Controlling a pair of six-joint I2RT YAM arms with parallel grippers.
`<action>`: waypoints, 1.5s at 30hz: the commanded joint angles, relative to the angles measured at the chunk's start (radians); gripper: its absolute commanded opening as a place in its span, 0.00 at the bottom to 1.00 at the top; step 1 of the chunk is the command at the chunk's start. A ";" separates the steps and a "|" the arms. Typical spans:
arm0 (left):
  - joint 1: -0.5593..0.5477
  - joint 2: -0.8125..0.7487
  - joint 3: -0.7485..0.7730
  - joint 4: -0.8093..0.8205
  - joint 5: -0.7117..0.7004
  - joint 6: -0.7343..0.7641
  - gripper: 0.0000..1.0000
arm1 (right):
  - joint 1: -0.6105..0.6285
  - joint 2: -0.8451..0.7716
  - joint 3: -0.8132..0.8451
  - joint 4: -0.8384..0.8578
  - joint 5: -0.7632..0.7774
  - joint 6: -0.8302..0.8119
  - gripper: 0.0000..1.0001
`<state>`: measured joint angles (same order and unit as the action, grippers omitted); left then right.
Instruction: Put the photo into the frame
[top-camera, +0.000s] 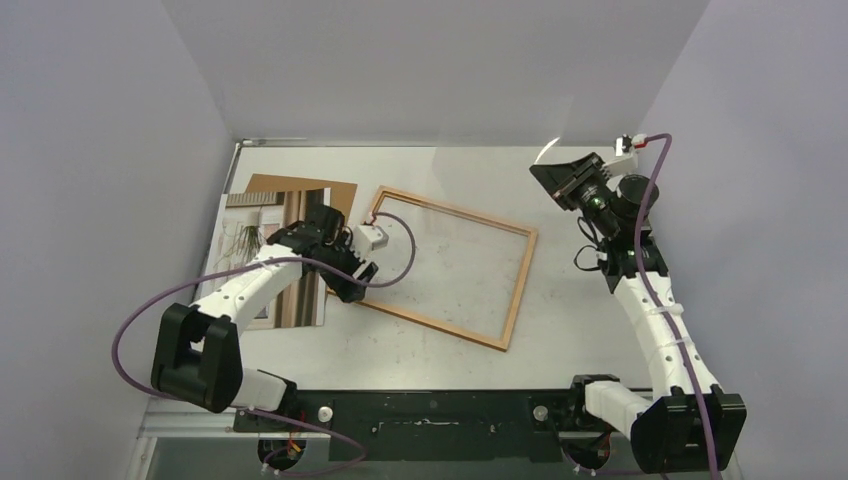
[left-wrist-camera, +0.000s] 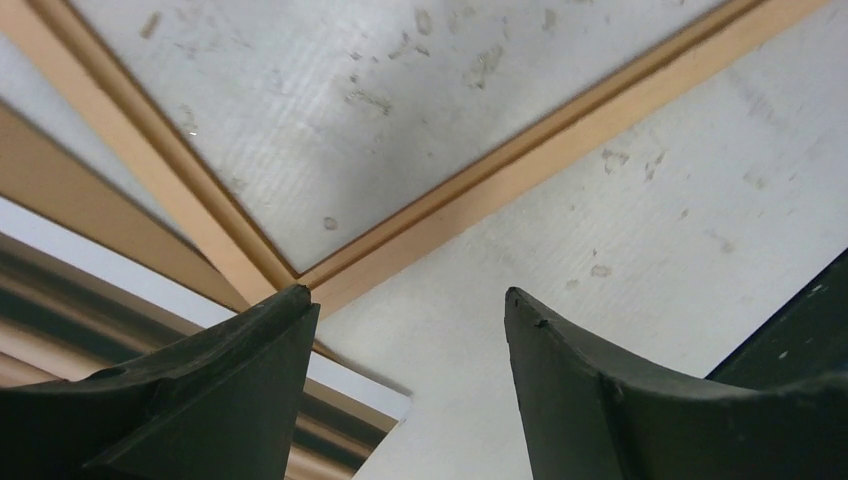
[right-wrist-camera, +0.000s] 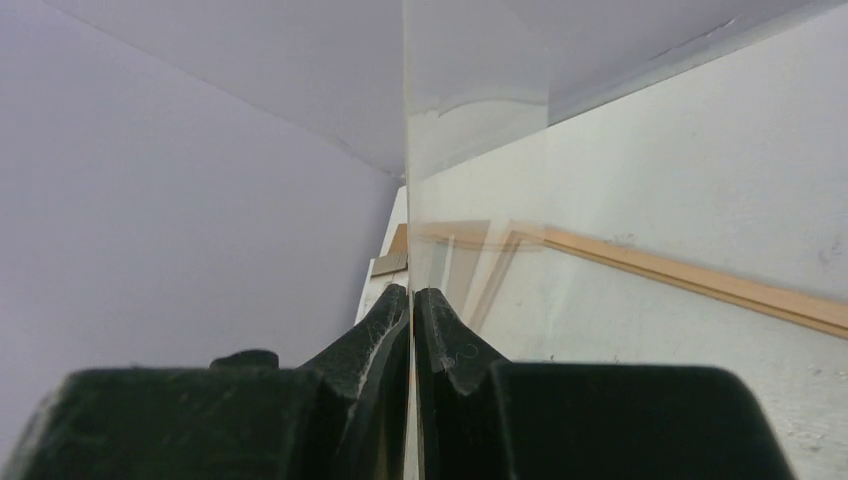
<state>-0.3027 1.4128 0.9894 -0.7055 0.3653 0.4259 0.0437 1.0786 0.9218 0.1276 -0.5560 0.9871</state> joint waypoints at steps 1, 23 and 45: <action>-0.077 -0.030 -0.092 0.061 -0.209 0.171 0.67 | -0.041 -0.021 0.083 -0.006 0.086 -0.094 0.05; -0.408 0.220 -0.062 0.150 -0.413 0.700 0.52 | -0.232 -0.019 0.102 0.049 0.003 -0.009 0.05; -0.294 0.342 -0.123 0.704 -0.472 1.620 0.14 | -0.253 -0.105 0.045 0.019 -0.012 0.024 0.05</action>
<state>-0.6601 1.7187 0.8463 -0.1867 -0.1741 1.7805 -0.2043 1.0126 0.9642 0.0879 -0.5514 0.9833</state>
